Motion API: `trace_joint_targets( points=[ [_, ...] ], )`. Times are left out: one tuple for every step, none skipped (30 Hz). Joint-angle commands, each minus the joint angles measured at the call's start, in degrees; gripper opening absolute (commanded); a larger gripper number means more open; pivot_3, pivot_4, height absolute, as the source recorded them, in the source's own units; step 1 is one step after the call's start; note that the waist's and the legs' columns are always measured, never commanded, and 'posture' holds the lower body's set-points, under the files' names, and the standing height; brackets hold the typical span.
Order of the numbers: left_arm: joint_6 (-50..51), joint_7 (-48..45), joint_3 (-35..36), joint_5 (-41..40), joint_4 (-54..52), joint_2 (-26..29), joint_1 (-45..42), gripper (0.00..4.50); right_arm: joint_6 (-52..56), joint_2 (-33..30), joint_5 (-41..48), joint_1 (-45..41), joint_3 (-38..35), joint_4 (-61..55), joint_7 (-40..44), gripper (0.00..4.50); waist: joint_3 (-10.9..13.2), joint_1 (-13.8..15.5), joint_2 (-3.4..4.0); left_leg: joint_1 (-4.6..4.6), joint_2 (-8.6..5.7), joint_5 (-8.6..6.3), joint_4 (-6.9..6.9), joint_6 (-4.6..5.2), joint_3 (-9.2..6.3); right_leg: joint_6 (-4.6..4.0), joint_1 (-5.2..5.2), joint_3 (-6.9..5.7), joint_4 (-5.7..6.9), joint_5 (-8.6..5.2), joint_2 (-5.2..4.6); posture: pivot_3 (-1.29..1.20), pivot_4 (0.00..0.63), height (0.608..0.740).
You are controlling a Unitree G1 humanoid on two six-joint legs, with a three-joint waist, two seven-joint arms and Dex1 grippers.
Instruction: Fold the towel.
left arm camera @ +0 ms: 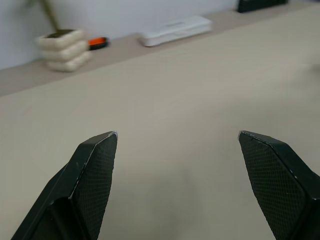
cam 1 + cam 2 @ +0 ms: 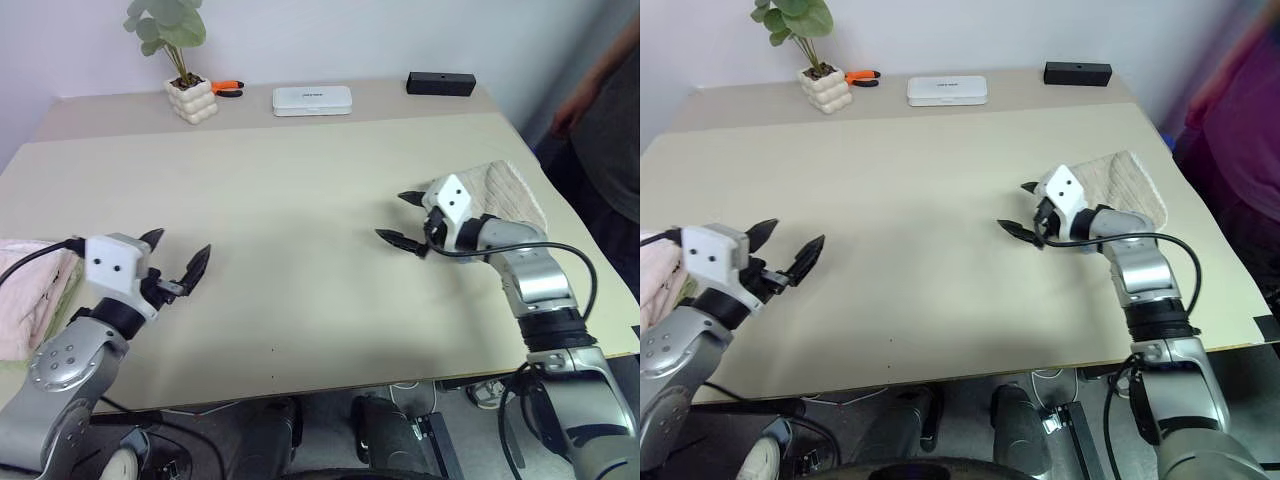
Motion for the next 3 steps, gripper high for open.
trace_joint_targets(
  points=[
    [-0.7,-2.1,0.2,2.5,1.1,-1.1,-1.6,3.95,1.1,-0.4,1.3,0.6,-1.2,-5.1,-0.6,4.5,0.0,0.1,0.02,0.0,0.0,-0.01,0.02,0.02,0.02,-0.01,0.0,0.02,0.0,0.0,0.0,0.0,0.15,0.74],
    [-0.8,-2.5,0.1,3.1,1.4,-1.4,-2.0,3.95,1.6,-0.5,1.4,0.9,-1.3,-6.0,-0.8,4.5,0.0,0.1,0.03,-0.01,0.0,-0.01,0.06,0.02,0.02,-0.02,0.0,0.03,0.0,0.0,0.0,0.0,0.15,0.74],
    [-0.7,-2.9,0.1,3.6,1.6,-1.8,-2.2,3.95,2.1,-0.4,1.6,1.0,-1.4,-6.6,-0.9,4.5,0.0,0.1,0.03,-0.01,-0.02,-0.01,0.09,0.03,0.03,-0.02,0.0,0.05,-0.01,0.01,-0.01,0.0,0.15,0.74]
  ],
)
